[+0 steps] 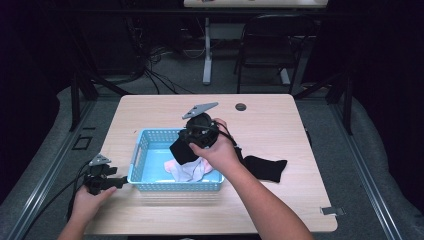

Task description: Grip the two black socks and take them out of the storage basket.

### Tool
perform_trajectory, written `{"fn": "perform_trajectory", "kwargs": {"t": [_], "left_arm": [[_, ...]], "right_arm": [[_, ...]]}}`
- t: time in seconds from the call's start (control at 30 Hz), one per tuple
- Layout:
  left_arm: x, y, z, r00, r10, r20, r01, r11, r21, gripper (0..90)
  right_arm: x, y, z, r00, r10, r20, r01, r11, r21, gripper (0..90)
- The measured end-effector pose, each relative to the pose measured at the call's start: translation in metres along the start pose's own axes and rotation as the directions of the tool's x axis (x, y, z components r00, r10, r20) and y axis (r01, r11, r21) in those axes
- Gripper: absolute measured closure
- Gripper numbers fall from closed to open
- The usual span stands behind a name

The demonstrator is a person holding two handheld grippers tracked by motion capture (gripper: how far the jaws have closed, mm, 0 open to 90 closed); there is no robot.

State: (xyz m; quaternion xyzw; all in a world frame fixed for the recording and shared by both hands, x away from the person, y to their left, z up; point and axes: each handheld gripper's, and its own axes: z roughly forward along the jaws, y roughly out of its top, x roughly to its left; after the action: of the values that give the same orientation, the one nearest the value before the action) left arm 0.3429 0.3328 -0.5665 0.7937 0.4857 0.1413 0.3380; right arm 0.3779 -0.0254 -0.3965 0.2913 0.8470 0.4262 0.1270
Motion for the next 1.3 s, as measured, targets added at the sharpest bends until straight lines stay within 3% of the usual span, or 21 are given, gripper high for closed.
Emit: {"fn": "perform_trajectory", "kwargs": {"t": [0.53, 0.87, 1.07, 1.3], "left_arm": [[0.000, 0.000, 0.001, 1.0000, 0.000, -0.008, 0.000, 1.0000, 0.007, 26.5], [0.000, 0.000, 0.001, 1.0000, 0.000, -0.006, 0.001, 1.0000, 0.009, 26.5], [0.000, -0.001, 0.001, 1.0000, 0.000, -0.005, 0.000, 1.0000, 0.005, 26.5], [-0.001, -0.001, 0.001, 1.0000, 0.002, -0.006, -0.002, 1.0000, 0.008, 26.5]], "right_arm": [[-0.013, 0.002, -0.055, 0.9991, 0.008, 0.042, -0.006, 0.999, -0.049, 85.7], [-0.024, -0.013, -0.087, 0.9953, 0.032, 0.091, -0.028, 0.998, -0.049, 85.7], [-0.032, -0.028, -0.107, 0.9886, 0.056, 0.140, -0.048, 0.997, -0.058, 85.7], [-0.045, -0.050, -0.130, 0.9744, 0.105, 0.199, -0.092, 0.993, -0.074, 85.7]]}}
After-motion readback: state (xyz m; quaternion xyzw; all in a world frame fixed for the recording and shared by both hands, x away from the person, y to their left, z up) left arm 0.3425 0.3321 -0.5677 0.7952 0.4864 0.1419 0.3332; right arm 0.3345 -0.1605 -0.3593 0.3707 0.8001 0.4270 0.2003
